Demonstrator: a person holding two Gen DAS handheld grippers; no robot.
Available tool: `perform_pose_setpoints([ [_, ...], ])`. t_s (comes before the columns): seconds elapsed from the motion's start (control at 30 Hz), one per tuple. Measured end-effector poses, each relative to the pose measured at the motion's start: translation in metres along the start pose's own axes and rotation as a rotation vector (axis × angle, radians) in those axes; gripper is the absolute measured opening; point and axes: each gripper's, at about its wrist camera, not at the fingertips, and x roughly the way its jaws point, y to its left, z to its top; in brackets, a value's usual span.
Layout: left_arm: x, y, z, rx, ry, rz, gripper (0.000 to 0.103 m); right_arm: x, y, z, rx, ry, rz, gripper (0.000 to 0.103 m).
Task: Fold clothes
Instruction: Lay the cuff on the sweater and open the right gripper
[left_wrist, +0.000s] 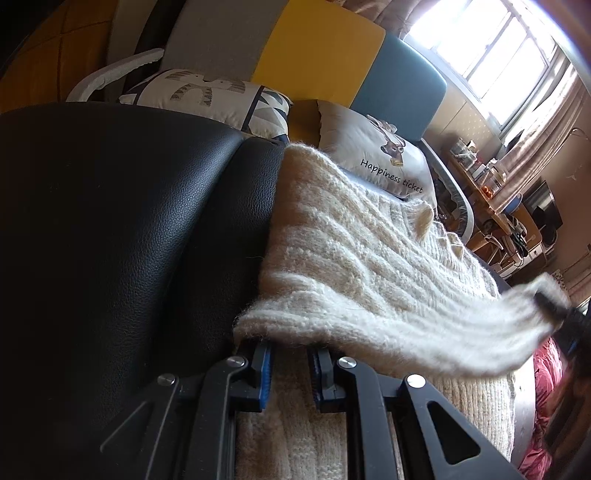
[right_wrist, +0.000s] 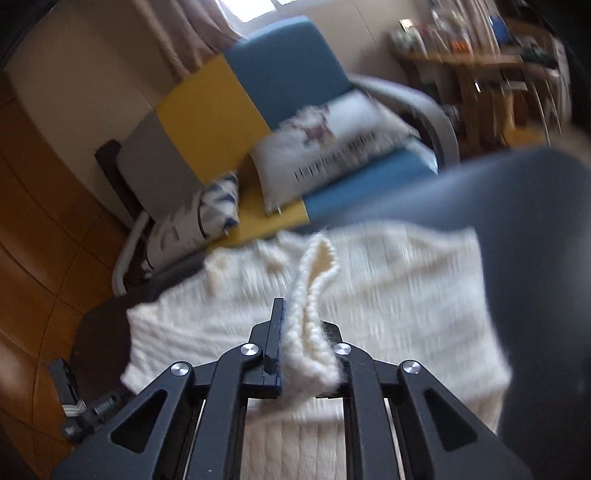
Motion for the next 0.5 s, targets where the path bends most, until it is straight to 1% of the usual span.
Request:
perform_pose_setpoints([
  [0.07,0.000,-0.002,-0.001,0.015,-0.003,0.006,0.016,0.006,0.000,0.012,-0.036,0.002,-0.049,0.010],
  [0.1,0.000,-0.002,-0.001,0.022,-0.005,0.009,0.016,0.011,-0.005,0.012,-0.032,0.012,-0.065,0.010],
  [0.17,0.000,-0.004,-0.002,0.037,-0.008,0.015,0.016,0.023,-0.020,0.005,-0.009,0.047,-0.097,0.010],
  [0.27,0.000,-0.005,-0.002,0.044,-0.008,0.016,0.016,0.043,-0.042,-0.020,0.028,0.116,-0.123,0.010],
  [0.3,0.000,-0.004,-0.003,0.039,-0.008,0.013,0.016,0.046,-0.049,-0.026,0.058,0.120,-0.110,0.013],
  [0.37,0.000,-0.003,-0.003,0.034,-0.008,0.010,0.016,0.045,-0.067,-0.039,0.158,0.105,-0.042,0.014],
  [0.43,0.000,-0.004,-0.003,0.036,-0.007,0.013,0.016,0.040,-0.075,-0.042,0.201,0.088,-0.002,0.015],
  [0.47,0.000,-0.004,-0.003,0.038,-0.006,0.016,0.016,0.036,-0.076,-0.042,0.202,0.085,0.000,0.019],
  [0.5,0.000,-0.004,-0.003,0.035,-0.006,0.016,0.016,0.031,-0.076,-0.042,0.200,0.078,-0.002,0.028],
])
